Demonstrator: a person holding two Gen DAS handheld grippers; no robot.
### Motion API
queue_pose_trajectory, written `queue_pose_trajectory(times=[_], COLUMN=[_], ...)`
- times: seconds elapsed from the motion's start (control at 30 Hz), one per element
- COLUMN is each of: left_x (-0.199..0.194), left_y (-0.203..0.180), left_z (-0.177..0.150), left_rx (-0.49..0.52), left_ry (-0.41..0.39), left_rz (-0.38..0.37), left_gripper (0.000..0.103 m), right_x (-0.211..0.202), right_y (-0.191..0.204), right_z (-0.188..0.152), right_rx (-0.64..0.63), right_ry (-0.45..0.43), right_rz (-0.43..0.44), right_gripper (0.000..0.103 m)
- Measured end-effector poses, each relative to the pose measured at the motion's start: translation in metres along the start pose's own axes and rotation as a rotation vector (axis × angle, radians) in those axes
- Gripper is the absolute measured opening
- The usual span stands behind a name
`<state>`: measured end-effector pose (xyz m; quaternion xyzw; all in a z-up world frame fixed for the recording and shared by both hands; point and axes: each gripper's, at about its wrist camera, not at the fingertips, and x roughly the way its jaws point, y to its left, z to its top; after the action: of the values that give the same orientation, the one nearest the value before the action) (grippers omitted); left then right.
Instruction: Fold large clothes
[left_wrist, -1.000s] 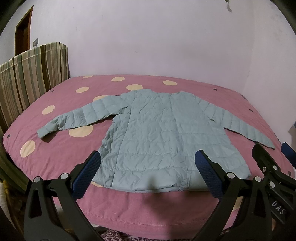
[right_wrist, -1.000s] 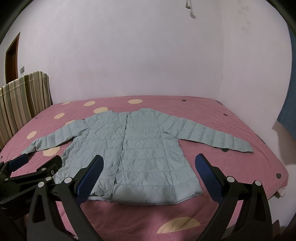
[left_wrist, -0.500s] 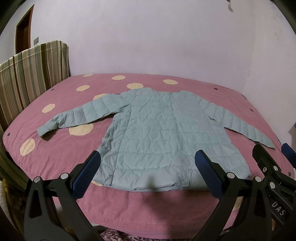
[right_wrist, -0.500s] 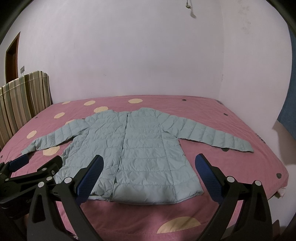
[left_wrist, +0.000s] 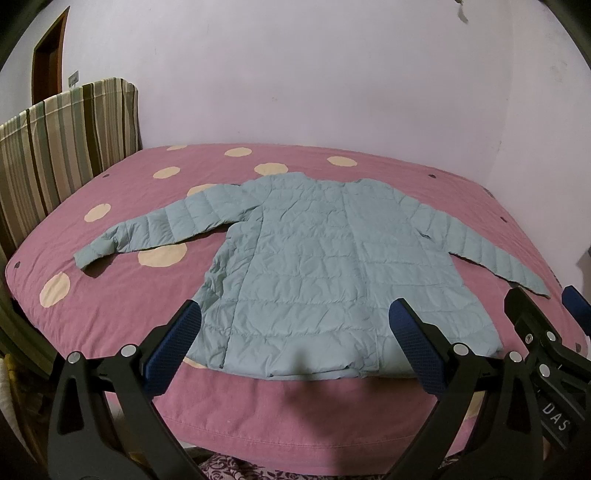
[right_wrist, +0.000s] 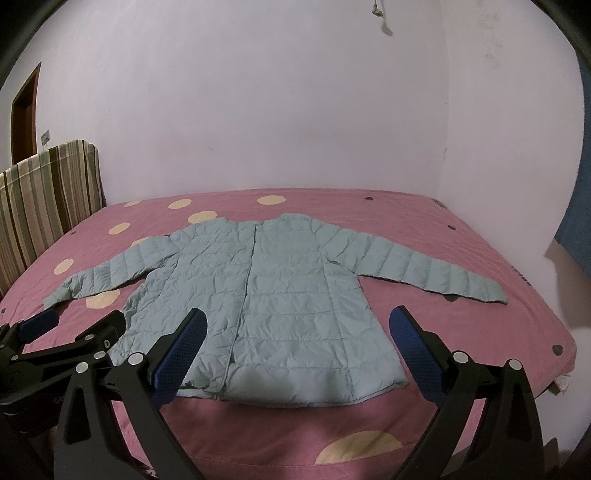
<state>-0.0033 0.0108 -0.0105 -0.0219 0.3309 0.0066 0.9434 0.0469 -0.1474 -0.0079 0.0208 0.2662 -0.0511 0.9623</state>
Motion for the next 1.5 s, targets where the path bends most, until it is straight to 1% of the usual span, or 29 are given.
queue_pose_trajectory(times=[0.2,0.3,0.33,0.53,0.73,0.8,0.9,1.0,1.07,1.13,1.17,1.2,1.23,1.3,1.37,1.4,1.5], left_x=[0.001,0.007,0.009,0.021,0.036,0.045,0.063,0.082,0.096,0.113,0.12,0.124,0.131,0.148,0.165,0.171,0.19], left_y=[0.001,0.002,0.003,0.002,0.003,0.006,0.016,0.031,0.044,0.059,0.065,0.069,0.074,0.085,0.098,0.101,0.115], left_z=[-0.003,-0.003,-0.001,0.001,0.007,0.009,0.012,0.016,0.02,0.024,0.025,0.026,0.028,0.033,0.037,0.038,0.04], left_rx=[-0.003,-0.007,-0.009,-0.012,-0.01,-0.021,-0.039,-0.078,-0.119,-0.161,-0.176,-0.182,-0.19,-0.208,-0.246,-0.259,-0.3], left_ry=[0.006,0.022,0.029,0.056,0.068,0.085,0.117,0.134,0.152,0.18,0.19,0.194,0.199,0.212,0.229,0.235,0.26], left_rz=[-0.002,0.001,0.001,0.003,-0.016,-0.018,0.004,0.05,0.071,0.092,0.103,0.11,0.121,0.145,0.165,0.17,0.187], left_gripper=[0.101,0.101,0.101,0.101,0.101,0.101,0.101,0.101,0.101,0.101,0.101,0.101,0.101,0.101,0.101,0.101,0.101], right_x=[-0.002,-0.003,0.007,0.019,0.033,0.04,0.054,0.068,0.078,0.089,0.096,0.104,0.11,0.127,0.143,0.153,0.18], right_y=[0.0,0.002,0.01,0.01,0.0,-0.009,-0.034,-0.072,-0.099,-0.125,-0.142,-0.157,-0.17,-0.208,-0.241,-0.264,-0.303], right_z=[0.001,0.0,-0.007,-0.009,-0.009,-0.009,-0.007,-0.006,-0.005,-0.003,-0.003,-0.002,-0.003,-0.007,-0.014,-0.02,-0.035], right_rx=[0.0,-0.001,-0.001,0.0,0.022,0.059,0.158,0.292,0.348,0.388,0.416,0.446,0.476,0.586,0.689,0.753,0.882], right_ry=[0.001,0.012,0.018,0.043,0.063,0.069,0.104,0.101,0.089,0.078,0.082,0.093,0.106,0.126,0.125,0.127,0.141], right_rz=[0.0,0.003,0.005,0.012,0.022,0.036,0.083,0.094,0.056,0.004,-0.017,-0.031,-0.042,-0.05,-0.047,-0.068,-0.084], right_gripper=[0.098,0.098,0.098,0.098,0.098,0.098,0.098,0.098,0.098,0.094,0.078,0.059,0.056,0.056,0.056,0.056,0.057])
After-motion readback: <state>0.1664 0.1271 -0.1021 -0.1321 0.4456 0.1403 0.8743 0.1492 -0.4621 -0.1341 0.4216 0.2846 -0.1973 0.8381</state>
